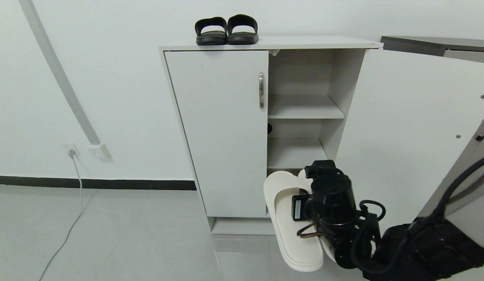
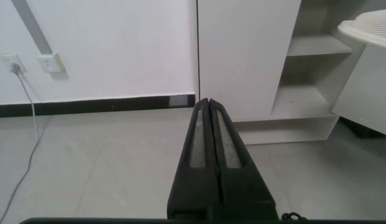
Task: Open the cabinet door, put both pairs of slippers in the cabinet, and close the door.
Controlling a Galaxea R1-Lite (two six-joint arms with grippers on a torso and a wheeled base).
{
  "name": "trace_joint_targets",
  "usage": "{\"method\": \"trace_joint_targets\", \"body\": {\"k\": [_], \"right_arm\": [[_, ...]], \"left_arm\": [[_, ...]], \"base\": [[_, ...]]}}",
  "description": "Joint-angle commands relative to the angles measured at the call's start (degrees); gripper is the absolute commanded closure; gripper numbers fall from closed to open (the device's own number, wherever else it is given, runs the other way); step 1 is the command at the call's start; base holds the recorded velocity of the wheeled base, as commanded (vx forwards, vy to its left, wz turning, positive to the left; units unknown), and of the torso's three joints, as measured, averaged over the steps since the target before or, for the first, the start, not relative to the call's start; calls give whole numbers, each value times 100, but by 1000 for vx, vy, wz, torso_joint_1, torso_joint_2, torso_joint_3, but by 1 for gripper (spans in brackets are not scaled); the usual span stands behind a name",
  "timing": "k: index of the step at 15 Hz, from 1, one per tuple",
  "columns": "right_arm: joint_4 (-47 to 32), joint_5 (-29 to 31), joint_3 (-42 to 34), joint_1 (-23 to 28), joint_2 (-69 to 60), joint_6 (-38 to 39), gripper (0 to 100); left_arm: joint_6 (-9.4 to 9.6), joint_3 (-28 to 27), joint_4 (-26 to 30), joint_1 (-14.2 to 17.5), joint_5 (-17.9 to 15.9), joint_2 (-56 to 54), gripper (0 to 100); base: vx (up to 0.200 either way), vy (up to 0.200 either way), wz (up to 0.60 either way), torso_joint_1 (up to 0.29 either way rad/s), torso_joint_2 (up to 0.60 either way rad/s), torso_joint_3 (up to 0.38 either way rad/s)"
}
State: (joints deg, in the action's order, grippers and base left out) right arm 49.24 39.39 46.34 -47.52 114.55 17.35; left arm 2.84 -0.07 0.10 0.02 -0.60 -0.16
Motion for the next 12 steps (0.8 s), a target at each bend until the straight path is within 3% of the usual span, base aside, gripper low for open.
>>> {"method": "trace_joint_targets", "body": {"k": [1, 7, 12], "right_arm": [[209, 579, 543, -38, 937, 93, 100], [227, 632, 666, -29, 1043, 67, 100], [227, 632, 657, 6, 1069, 58, 100]], "left_arm": [[6, 7, -1, 6, -2, 16, 100], [-20, -1, -1, 6, 7, 16, 100], [-29, -1, -1, -2, 7, 16, 100]], "base": [[0, 0, 0, 0, 0, 0], [0, 0, 0, 0, 0, 0], [0, -200, 0, 2, 5, 1]]}}
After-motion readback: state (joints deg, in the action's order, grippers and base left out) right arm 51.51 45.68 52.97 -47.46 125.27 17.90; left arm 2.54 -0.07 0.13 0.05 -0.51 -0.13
